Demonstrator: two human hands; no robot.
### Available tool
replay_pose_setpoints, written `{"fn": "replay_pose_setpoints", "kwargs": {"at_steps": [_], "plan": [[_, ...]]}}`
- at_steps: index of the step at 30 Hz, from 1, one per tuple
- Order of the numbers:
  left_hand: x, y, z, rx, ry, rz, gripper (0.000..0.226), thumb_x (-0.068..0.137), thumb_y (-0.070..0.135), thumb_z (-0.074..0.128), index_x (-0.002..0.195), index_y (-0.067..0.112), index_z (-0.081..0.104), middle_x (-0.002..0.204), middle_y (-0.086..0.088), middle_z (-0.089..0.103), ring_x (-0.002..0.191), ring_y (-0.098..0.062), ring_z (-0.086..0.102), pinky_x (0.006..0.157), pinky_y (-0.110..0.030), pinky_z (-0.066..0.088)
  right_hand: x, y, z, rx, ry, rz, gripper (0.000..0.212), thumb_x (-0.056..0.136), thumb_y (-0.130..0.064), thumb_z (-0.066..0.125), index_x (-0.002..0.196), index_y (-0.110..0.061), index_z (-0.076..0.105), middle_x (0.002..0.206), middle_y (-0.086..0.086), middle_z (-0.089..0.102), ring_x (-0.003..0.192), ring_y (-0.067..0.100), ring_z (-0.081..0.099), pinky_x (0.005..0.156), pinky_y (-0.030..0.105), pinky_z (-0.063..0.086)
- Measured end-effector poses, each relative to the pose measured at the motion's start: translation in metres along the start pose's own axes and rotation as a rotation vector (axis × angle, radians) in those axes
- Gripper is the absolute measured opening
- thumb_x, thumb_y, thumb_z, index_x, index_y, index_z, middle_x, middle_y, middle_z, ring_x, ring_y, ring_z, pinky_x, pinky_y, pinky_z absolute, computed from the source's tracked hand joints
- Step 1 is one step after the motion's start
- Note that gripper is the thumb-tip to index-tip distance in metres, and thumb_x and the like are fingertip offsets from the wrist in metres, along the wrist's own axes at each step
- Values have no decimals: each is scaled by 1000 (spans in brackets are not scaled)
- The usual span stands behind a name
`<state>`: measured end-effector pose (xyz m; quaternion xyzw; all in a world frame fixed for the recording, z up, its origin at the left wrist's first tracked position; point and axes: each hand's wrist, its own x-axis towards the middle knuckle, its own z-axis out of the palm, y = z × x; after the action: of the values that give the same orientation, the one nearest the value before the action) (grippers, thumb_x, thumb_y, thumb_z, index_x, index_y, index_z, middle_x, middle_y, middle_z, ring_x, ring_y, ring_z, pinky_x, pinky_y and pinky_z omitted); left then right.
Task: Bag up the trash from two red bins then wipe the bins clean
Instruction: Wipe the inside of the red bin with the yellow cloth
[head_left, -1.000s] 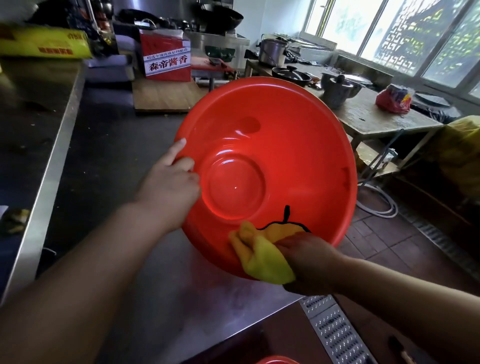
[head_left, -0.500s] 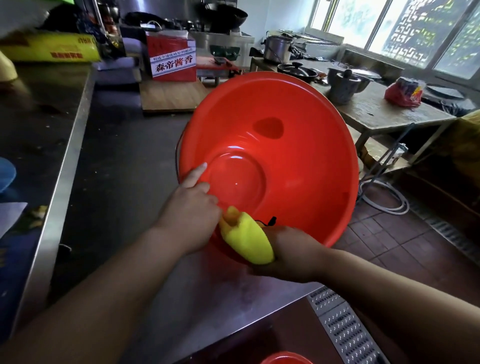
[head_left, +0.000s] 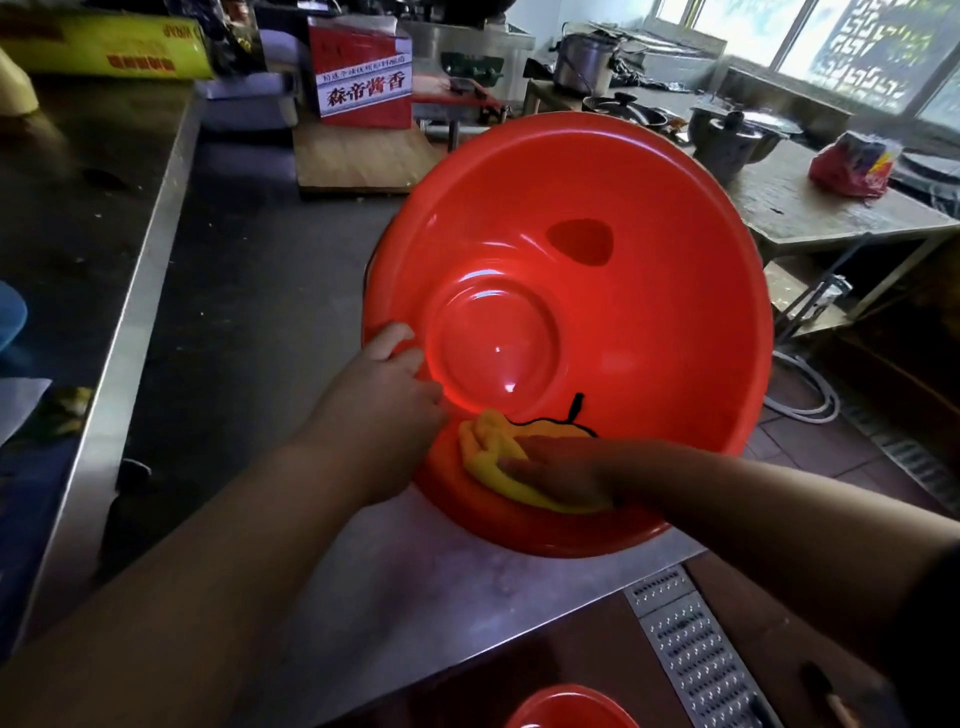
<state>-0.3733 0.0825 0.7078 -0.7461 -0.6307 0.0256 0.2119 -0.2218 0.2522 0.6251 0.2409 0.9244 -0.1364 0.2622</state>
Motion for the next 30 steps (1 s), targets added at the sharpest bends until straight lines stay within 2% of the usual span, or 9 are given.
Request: {"fn": "replay_pose_setpoints", "kwargs": {"at_steps": [3, 7, 11, 14, 17, 19, 21, 26, 30], "plan": [[3, 2, 5, -31, 159, 35, 42, 70, 9, 24, 50, 15, 60, 51, 0, 56, 58, -25, 56, 88, -45, 46, 48, 15, 17, -65, -32, 179, 75, 91, -69, 16, 150, -24, 21, 156, 13, 21, 143, 29, 22, 115, 46, 18], [4, 5, 14, -9, 227, 23, 42, 73, 5, 26, 50, 12, 60, 49, 0, 54, 57, -24, 53, 88, -40, 34, 73, 24, 23, -46, 8, 269, 71, 93, -65, 13, 153, -26, 8, 160, 11, 5, 146, 29, 8, 117, 45, 8], [7, 2, 17, -24, 235, 7, 39, 71, 6, 28, 49, 14, 60, 48, 0, 53, 56, -23, 51, 84, -40, 34, 56, 16, 19, 95, -34, 171, 61, 96, -59, 21, 146, -25, 29, 155, 7, 25, 143, 29, 20, 113, 45, 14], [6, 1, 19, -20, 272, 0, 39, 68, 6, 28, 48, 14, 60, 47, 0, 52, 55, -23, 51, 85, -40, 33, 28, 17, 10, 24, -41, 103, 54, 96, -60, 24, 128, -24, 46, 131, 10, 52, 125, 26, 48, 93, 31, 32], [7, 1, 20, -14, 283, 1, 38, 68, 6, 28, 47, 13, 59, 47, -1, 52, 54, -23, 51, 85, -39, 31, -32, 6, -15, 16, -88, 23, 53, 97, -56, 32, 129, -19, 50, 130, 10, 49, 123, 24, 44, 100, 33, 33], [8, 1, 21, -10, 294, 1, 38, 68, 6, 28, 47, 14, 59, 47, -1, 51, 53, -23, 50, 87, -39, 31, -57, 2, -22, -83, -93, -27, 70, 87, -73, 22, 123, -21, 52, 124, 8, 47, 123, 23, 41, 103, 38, 32], [8, 2, 21, -12, 304, 5, 38, 68, 5, 29, 47, 14, 59, 47, -1, 51, 53, -23, 50, 89, -40, 32, -58, 1, -16, -151, -89, 4, 81, 77, -82, 17, 125, -23, 45, 129, 8, 43, 127, 24, 35, 105, 45, 29], [8, 7, 20, 38, 323, 65, 37, 71, 4, 33, 48, 14, 61, 48, 0, 53, 55, -21, 52, 90, -41, 46, 3, 7, 20, -87, -50, 83, 61, 96, -60, 23, 146, -25, 24, 151, 12, 20, 140, 31, 17, 111, 51, 17], [9, 10, 21, 55, 332, 78, 41, 72, 3, 29, 49, 13, 62, 48, -1, 54, 56, -22, 53, 92, -41, 44, 50, 18, 29, -55, -81, 161, 96, 72, -81, 2, 152, -30, 14, 160, 10, 1, 144, 41, 1, 113, 59, 6]]}}
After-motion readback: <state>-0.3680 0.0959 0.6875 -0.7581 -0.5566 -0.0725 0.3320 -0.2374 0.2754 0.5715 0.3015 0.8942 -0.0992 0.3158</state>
